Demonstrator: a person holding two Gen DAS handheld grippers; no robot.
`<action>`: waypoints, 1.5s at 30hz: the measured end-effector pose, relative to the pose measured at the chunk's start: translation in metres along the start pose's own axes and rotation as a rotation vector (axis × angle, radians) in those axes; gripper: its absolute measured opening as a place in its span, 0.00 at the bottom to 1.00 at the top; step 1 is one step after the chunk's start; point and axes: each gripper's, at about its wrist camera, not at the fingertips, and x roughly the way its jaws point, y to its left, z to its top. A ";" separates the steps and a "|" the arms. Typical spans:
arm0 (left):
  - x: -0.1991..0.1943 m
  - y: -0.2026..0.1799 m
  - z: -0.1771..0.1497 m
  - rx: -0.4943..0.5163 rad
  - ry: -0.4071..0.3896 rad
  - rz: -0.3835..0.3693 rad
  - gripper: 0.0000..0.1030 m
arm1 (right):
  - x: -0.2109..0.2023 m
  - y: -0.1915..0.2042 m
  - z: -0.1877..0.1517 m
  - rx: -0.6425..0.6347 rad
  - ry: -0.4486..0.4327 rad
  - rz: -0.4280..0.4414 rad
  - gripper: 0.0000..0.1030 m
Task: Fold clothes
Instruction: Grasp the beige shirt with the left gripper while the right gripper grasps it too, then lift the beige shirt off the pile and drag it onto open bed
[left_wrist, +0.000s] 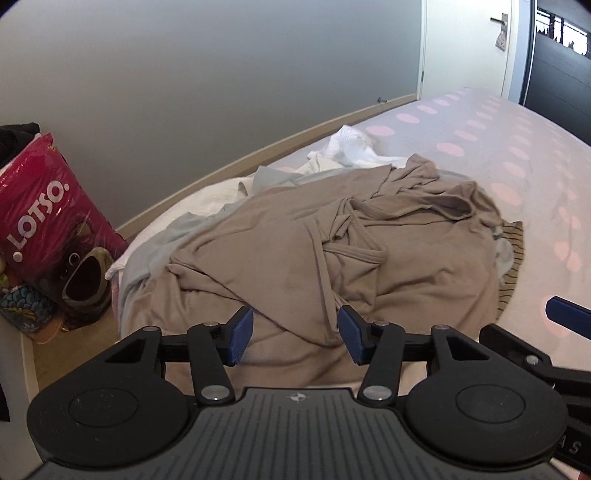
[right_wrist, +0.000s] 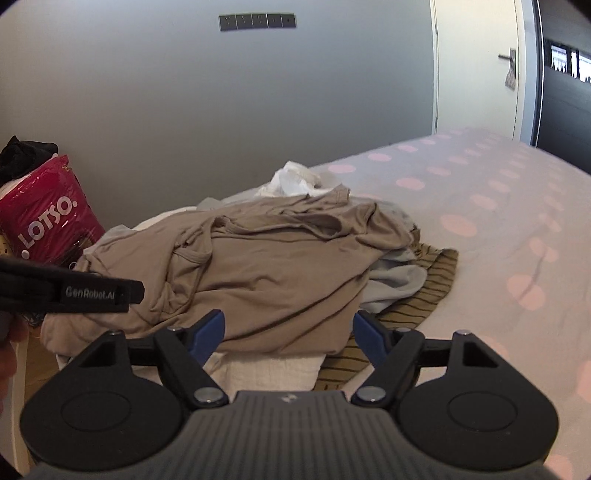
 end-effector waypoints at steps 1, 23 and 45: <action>0.008 0.000 -0.001 -0.004 0.015 -0.007 0.46 | 0.009 -0.001 0.002 0.003 0.013 -0.004 0.75; -0.027 -0.003 0.008 0.012 -0.202 -0.046 0.00 | -0.034 -0.011 0.023 -0.007 -0.082 -0.059 0.00; -0.140 -0.085 -0.014 0.212 -0.251 -0.637 0.00 | -0.255 -0.103 -0.016 0.114 -0.293 -0.593 0.00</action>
